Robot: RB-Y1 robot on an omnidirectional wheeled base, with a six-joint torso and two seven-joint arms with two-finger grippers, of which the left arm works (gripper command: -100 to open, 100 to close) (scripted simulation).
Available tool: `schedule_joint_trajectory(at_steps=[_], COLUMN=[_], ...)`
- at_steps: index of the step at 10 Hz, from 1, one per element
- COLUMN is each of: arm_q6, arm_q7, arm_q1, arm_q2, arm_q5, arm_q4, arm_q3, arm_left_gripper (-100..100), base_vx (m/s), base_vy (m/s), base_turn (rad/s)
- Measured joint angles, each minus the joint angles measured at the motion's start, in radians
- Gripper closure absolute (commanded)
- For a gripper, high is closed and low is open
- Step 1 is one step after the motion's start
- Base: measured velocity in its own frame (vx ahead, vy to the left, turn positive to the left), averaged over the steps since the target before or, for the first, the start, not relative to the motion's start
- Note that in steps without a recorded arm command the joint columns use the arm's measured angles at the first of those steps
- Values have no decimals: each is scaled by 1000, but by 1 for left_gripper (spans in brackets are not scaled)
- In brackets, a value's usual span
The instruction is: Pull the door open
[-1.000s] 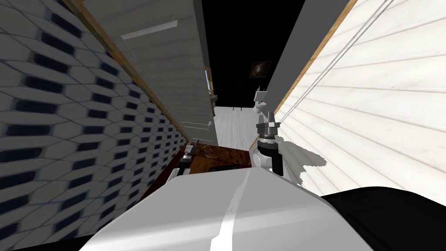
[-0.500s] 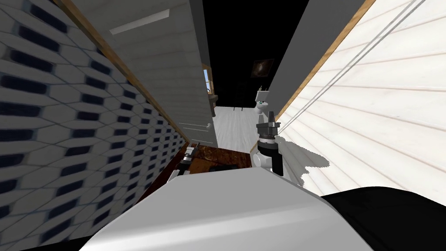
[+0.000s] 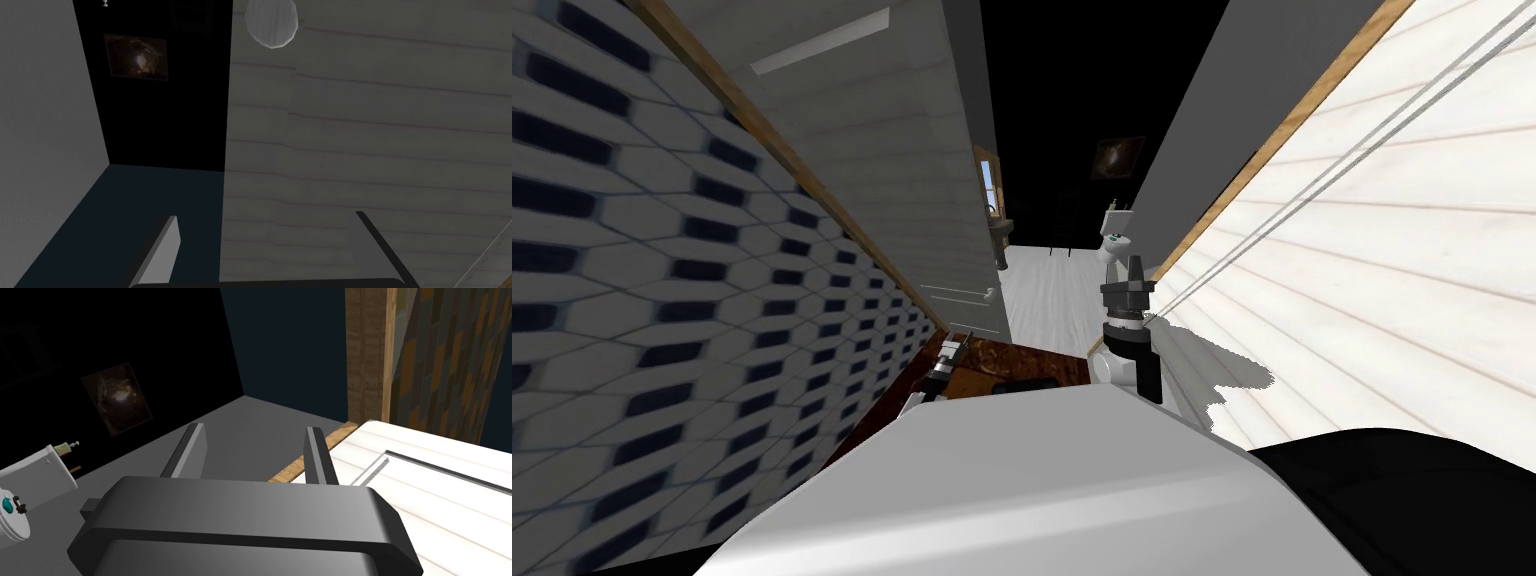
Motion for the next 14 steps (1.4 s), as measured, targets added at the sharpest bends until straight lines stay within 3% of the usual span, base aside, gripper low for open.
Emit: schedule_joint_trajectory(at_steps=[2,7,8,12,14], arm_q6=[-14,-52,-67,-95,-103], arm_q7=[-27,-71,-86,-129,-135], arm_q1=[-3,-26,-38,-49,-59], arm_q2=[-2,7,9,12,21], arm_q5=[-31,-77,-84,-135,-126], arm_q4=[34,126,162,229,258], arm_q3=[7,27,34,50,62], arm_left_gripper=[-100,-100,-100,-100,-100], base_vx=[152,118,180,138,53], base_vy=[-27,-28,-32,-14,-119], base_turn=[32,22,40,29,-246])
